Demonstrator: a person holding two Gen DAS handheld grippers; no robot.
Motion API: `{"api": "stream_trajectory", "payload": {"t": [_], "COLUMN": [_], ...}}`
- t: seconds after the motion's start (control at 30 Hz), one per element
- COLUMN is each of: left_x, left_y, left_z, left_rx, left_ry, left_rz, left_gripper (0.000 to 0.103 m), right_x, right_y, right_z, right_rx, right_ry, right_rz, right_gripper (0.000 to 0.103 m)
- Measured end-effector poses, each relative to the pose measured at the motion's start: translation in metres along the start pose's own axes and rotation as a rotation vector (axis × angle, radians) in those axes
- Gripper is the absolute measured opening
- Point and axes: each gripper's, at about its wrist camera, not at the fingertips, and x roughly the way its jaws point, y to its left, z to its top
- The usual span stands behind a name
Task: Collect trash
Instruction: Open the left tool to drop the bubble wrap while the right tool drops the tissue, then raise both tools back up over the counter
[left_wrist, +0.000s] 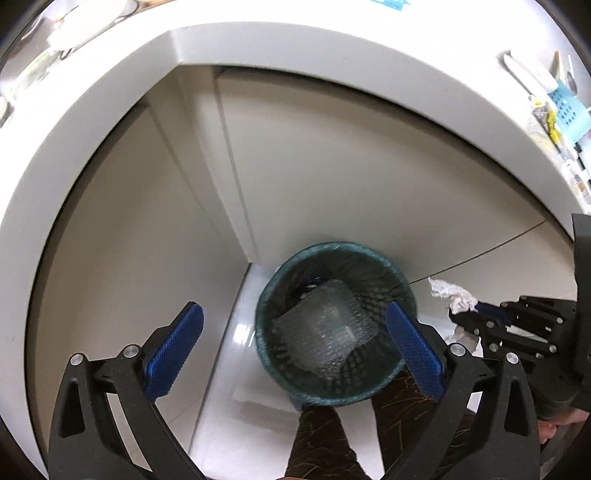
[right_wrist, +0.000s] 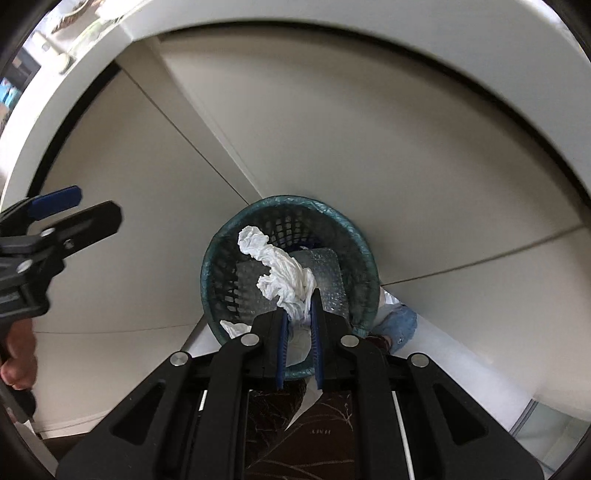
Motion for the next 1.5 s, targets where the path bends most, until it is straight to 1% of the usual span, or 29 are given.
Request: {"api": "stream_trajectory", "payload": {"t": [0.1, 0.23, 0.4, 0.47, 0.53, 0.57, 0.67, 0.8, 0.87, 0.93, 1.1, 1.17, 1.27, 1.37, 1.47, 1.5], "left_x": [0.005, 0.01, 0.015, 0.018, 0.022, 0.026, 0.026, 0.027, 0.026, 0.021, 0.003, -0.008, -0.027, -0.049, -0.063, -0.066], "left_y": [0.004, 0.006, 0.008, 0.009, 0.01, 0.009, 0.01, 0.01, 0.009, 0.008, 0.003, 0.0, -0.006, -0.011, -0.014, -0.015], "left_z": [-0.003, -0.007, -0.01, -0.01, -0.012, -0.014, -0.015, -0.015, -0.014, -0.01, 0.004, 0.013, 0.024, 0.04, 0.056, 0.061], "left_rx": [-0.02, -0.012, -0.02, -0.023, -0.029, -0.033, -0.035, -0.031, -0.033, -0.032, -0.026, -0.026, -0.004, 0.018, 0.024, 0.023], "left_ry": [0.017, 0.026, 0.04, 0.051, 0.058, 0.059, 0.063, 0.064, 0.064, 0.064, 0.059, 0.051, 0.022, -0.009, -0.026, -0.03], "left_rz": [0.003, 0.004, -0.001, 0.006, 0.005, 0.003, 0.003, 0.022, 0.039, 0.034, 0.037, 0.024, 0.014, 0.011, 0.008, 0.005], "left_gripper": [0.097, 0.097, 0.097, 0.097, 0.097, 0.097, 0.097, 0.097, 0.097, 0.097, 0.097, 0.097, 0.097, 0.097, 0.097, 0.097], "right_x": [0.009, 0.011, 0.023, 0.023, 0.022, 0.022, 0.022, 0.016, 0.006, -0.009, -0.062, -0.086, -0.118, -0.15, -0.171, -0.176], "right_y": [0.005, 0.005, 0.006, 0.007, 0.013, 0.014, 0.016, 0.014, 0.012, 0.009, -0.008, -0.015, -0.026, -0.04, -0.059, -0.068], "right_z": [0.003, 0.003, 0.004, 0.004, 0.004, 0.004, 0.005, 0.007, 0.009, 0.011, 0.018, 0.02, 0.025, 0.033, 0.044, 0.049], "right_rx": [-0.012, -0.022, -0.017, -0.021, -0.02, -0.02, -0.019, -0.001, 0.006, 0.011, 0.028, 0.031, 0.044, 0.062, 0.091, 0.107], "right_ry": [0.017, 0.026, 0.031, 0.031, 0.028, 0.025, 0.023, 0.011, -0.011, -0.036, -0.12, -0.15, -0.194, -0.253, -0.295, -0.305], "right_rz": [0.011, 0.011, 0.011, 0.009, 0.008, 0.008, 0.012, 0.003, -0.009, -0.025, -0.081, -0.09, -0.08, -0.107, -0.14, -0.165], "right_gripper": [0.012, 0.012, 0.02, 0.026, 0.034, 0.035, 0.044, 0.067, 0.073, 0.085, 0.094, 0.095, 0.095, 0.094, 0.094, 0.094]}}
